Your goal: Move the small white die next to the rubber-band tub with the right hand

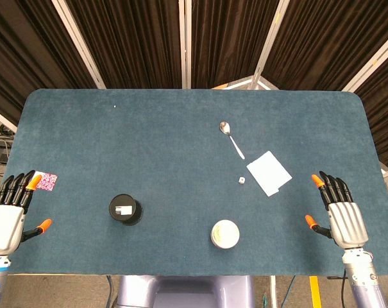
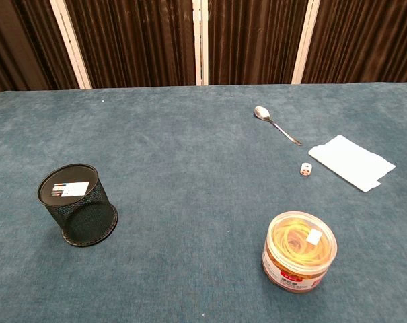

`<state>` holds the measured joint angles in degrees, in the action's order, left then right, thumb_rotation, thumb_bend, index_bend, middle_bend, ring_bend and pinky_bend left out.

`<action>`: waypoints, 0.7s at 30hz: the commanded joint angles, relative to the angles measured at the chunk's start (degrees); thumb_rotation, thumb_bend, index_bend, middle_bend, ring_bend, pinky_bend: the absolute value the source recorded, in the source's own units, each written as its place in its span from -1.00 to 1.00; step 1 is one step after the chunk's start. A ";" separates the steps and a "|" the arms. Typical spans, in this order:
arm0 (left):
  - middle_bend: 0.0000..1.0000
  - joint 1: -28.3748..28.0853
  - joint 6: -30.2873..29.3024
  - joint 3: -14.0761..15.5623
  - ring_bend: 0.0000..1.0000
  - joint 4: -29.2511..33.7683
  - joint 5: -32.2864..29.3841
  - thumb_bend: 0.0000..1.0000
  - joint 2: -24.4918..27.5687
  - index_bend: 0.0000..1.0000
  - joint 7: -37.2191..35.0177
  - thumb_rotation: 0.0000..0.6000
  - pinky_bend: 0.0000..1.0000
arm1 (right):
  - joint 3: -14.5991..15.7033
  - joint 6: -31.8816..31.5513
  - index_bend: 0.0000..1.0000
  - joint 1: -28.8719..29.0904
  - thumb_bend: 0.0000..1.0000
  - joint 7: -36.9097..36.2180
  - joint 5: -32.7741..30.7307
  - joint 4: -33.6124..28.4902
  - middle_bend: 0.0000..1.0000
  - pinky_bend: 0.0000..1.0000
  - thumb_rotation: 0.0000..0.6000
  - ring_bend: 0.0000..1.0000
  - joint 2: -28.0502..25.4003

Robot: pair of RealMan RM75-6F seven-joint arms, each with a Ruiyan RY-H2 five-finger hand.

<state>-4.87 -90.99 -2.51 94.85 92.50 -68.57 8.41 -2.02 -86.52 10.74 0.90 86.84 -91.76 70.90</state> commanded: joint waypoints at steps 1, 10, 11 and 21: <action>-1.00 0.08 -0.16 0.03 -1.00 -0.01 0.11 -0.91 0.04 -1.00 -0.10 1.00 -1.00 | -0.07 0.04 -1.00 -0.11 -0.64 0.08 0.14 -0.06 -1.00 -1.00 1.00 -1.00 0.09; -1.00 0.42 -0.90 0.03 -1.00 0.03 0.28 -0.91 0.38 -1.00 -0.84 1.00 -1.00 | -0.63 1.10 -0.98 0.19 -0.64 0.43 0.53 -0.36 -1.00 -1.00 1.00 -1.00 0.41; -1.00 0.43 -0.89 0.01 -1.00 0.00 0.21 -0.91 0.41 -1.00 -0.91 1.00 -1.00 | -0.85 1.48 -0.96 0.38 -0.64 0.43 0.33 -0.58 -1.00 -1.00 1.00 -1.00 0.42; -1.00 0.08 -0.15 -0.42 -1.00 -0.69 -0.73 -0.91 0.28 -1.00 -1.29 1.00 -1.00 | -6.80 11.43 -0.51 7.99 -0.64 4.58 -4.90 -2.82 -0.99 -1.00 1.00 -1.00 1.59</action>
<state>-4.77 -91.16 -2.91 94.17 91.78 -68.28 7.13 -6.78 -78.47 16.01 3.47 84.20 -93.83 71.84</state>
